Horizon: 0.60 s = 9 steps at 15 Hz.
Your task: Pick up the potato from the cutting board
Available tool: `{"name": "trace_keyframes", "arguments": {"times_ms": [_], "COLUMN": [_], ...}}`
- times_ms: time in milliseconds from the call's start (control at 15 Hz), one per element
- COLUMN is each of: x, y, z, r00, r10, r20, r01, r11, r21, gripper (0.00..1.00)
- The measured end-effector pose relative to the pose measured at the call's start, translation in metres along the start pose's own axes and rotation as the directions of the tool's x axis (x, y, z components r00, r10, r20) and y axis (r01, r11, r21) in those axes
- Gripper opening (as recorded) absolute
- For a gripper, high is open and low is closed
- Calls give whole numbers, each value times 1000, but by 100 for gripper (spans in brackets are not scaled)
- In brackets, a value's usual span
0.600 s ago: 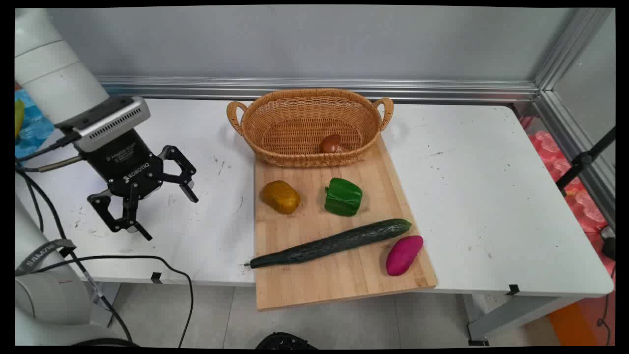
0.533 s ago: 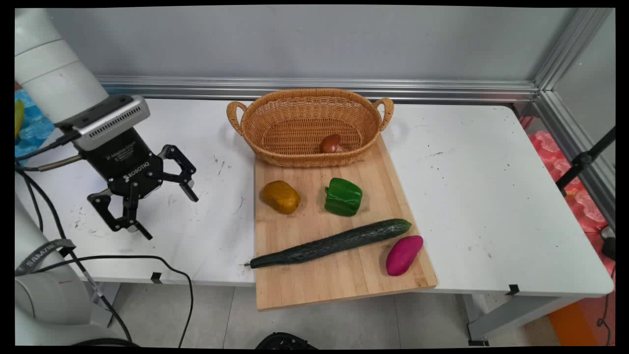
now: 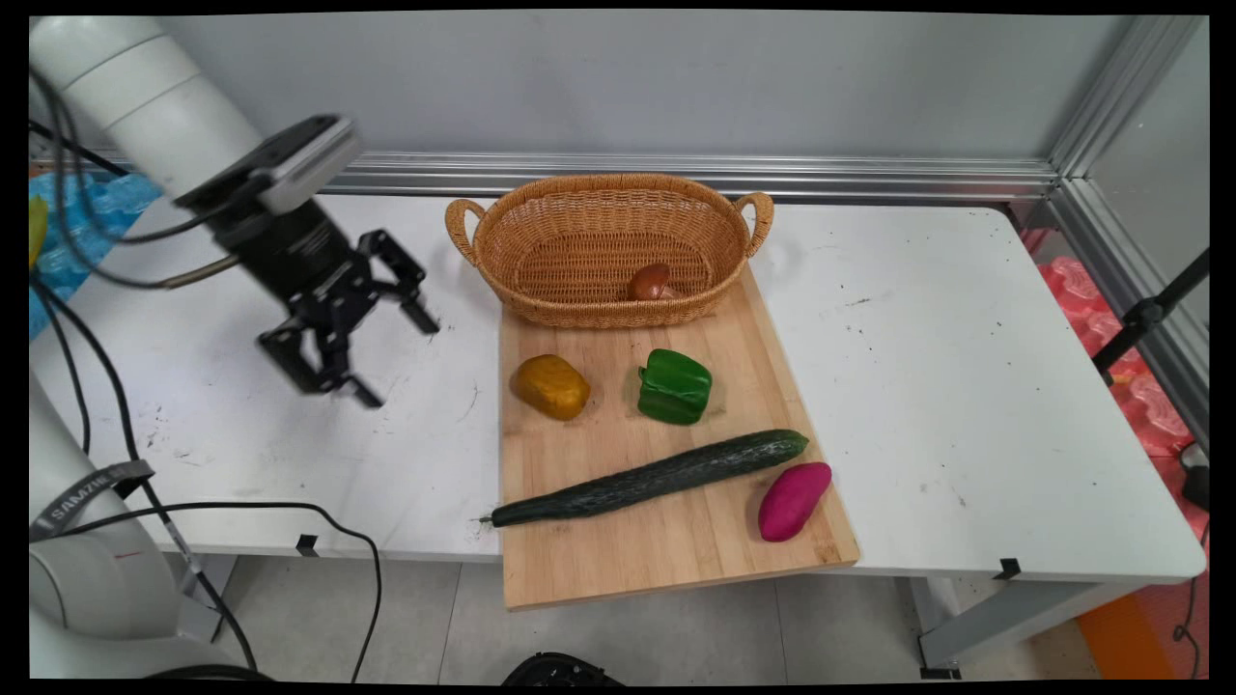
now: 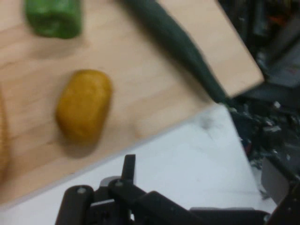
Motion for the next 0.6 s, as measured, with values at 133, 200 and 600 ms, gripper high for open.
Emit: {"name": "trace_keyframes", "arguments": {"times_ms": [133,200,600], "x": [8,11,22], "y": [-16,-23,-53], "z": [2,4,27], "r00": [998,997,994], "r10": [-58,-78,-102], "r20": [-3,-2,26], "r01": [58,78,99], "r11": [998,996,990], "r21": [36,52,105], "gripper": [100,100,100]}}
